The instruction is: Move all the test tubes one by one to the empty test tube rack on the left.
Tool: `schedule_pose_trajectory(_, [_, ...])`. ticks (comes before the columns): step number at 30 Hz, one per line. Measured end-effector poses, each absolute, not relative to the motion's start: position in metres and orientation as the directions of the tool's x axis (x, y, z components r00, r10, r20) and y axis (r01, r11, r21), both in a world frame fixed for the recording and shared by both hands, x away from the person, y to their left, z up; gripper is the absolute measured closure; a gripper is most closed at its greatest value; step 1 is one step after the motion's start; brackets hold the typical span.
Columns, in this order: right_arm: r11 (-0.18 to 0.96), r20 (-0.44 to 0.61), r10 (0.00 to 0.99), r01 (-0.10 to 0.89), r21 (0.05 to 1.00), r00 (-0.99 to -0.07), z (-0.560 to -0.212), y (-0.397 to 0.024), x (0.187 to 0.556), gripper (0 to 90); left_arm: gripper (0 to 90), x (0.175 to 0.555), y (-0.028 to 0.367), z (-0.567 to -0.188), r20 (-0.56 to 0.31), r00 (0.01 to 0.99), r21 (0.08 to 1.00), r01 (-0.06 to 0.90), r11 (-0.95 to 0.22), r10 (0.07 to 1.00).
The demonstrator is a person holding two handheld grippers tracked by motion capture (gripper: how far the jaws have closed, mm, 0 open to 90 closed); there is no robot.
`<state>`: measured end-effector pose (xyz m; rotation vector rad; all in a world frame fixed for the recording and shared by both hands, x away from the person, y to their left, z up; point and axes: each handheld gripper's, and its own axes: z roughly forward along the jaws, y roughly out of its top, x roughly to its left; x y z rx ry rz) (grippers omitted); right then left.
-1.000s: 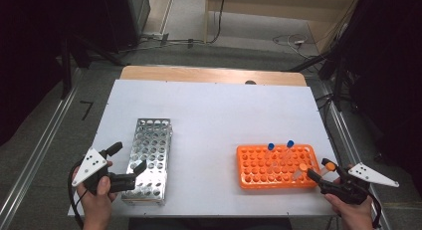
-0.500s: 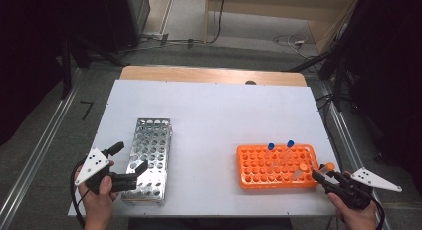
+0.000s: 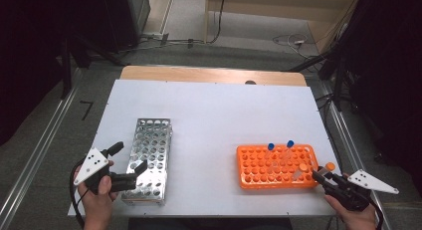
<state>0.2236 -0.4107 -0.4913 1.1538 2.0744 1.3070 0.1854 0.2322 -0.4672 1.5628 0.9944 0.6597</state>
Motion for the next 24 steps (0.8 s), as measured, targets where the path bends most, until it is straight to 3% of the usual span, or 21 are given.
schedule_pose_trajectory(4, [0.228, 0.063, 0.812, 0.415, 0.881, -0.581, -0.492, -0.408, 0.224, 72.4, 0.8, 0.186, 0.232, -0.468, -0.095, 0.493, 0.968, 0.249, -0.035, 0.865])
schedule_pose_trajectory(13, [0.204, 0.104, 0.812, 0.447, 0.871, -0.574, -0.485, -0.410, 0.227, 73.0, 0.8, 0.186, 0.231, -0.467, -0.092, 0.494, 0.968, 0.249, -0.039, 0.865])
schedule_pose_trajectory(24, [0.164, 0.114, 0.813, 0.413, 0.896, -0.571, -0.454, -0.402, 0.229, 73.1, 0.8, 0.185, 0.225, -0.464, -0.069, 0.499, 0.969, 0.239, -0.061, 0.864])
